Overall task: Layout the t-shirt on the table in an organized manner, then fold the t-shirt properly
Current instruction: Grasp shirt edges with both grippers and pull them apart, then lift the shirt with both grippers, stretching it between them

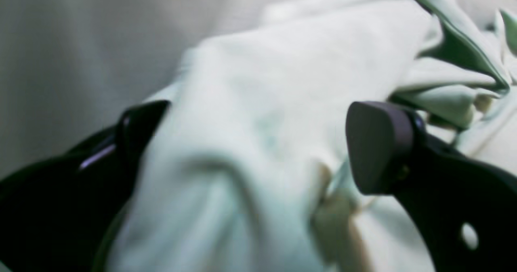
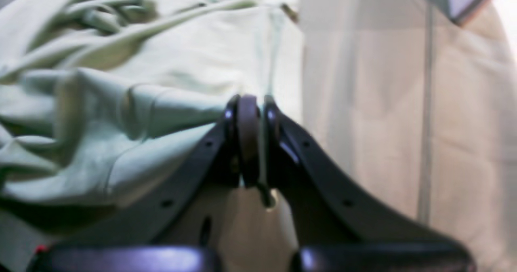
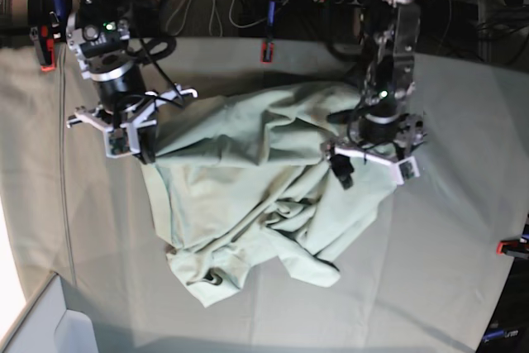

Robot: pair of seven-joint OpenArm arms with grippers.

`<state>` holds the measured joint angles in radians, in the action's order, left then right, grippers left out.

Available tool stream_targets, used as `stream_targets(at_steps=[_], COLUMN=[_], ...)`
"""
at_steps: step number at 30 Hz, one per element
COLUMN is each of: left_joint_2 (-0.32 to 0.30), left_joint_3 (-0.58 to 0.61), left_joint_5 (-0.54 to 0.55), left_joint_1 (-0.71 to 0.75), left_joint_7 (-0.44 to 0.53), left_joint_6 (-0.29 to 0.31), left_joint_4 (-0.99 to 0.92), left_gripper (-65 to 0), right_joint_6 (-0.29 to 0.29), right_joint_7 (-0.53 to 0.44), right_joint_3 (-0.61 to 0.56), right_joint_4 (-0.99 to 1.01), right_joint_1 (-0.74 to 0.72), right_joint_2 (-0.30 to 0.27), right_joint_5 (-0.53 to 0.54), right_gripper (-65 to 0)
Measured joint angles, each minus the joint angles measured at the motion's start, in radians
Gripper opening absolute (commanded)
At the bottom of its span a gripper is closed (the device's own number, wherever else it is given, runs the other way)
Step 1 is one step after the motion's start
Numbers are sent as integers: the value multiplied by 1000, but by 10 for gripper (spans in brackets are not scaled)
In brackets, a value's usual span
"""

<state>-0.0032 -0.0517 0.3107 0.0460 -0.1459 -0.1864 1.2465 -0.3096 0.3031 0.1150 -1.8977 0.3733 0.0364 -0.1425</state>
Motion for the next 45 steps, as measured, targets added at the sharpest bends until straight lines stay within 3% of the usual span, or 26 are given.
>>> stream_targets(at_steps=[6,15,19,26,32,36,39,45], left_joint_2=[-2,23,15,-24,-88,-86,-120,-113], left_joint_3=[47,41,37,41,41,43,47,49], left_joint_5=[1,1,0,-4,-1,1,1,3], left_joint_1=[-102,-190,-112,155,272,316,319,238], left_joint_7=[-1,5,5,-2,3,-5,-6,-8], left_joint_6=[-5,-2,-7,-11,-12,-1,-1,4], left_joint_4=[-124,-42,74,189,237,237,233,188], left_gripper=[0,0,0,0,0,0,0,0], right_joint_6=[0,0,0,0,0,0,0,-1], right_joint_7=[3,176,238,233,233,232,233,224], right_joint_3=[103,267,309,341,339,338,340,336], right_joint_4=[0,0,1,13,31,60,62,61], right_joint_1=[-56,-245,-309,-370,-381,-412,-406,-389], right_joint_2=[0,-21,-19,-20,-37,-38,-58,-51], right_joint_5=[-2,4,8,1,0,4,6,8], right_gripper=[-650,-650,-650,-650,-650,-650,-650,-650])
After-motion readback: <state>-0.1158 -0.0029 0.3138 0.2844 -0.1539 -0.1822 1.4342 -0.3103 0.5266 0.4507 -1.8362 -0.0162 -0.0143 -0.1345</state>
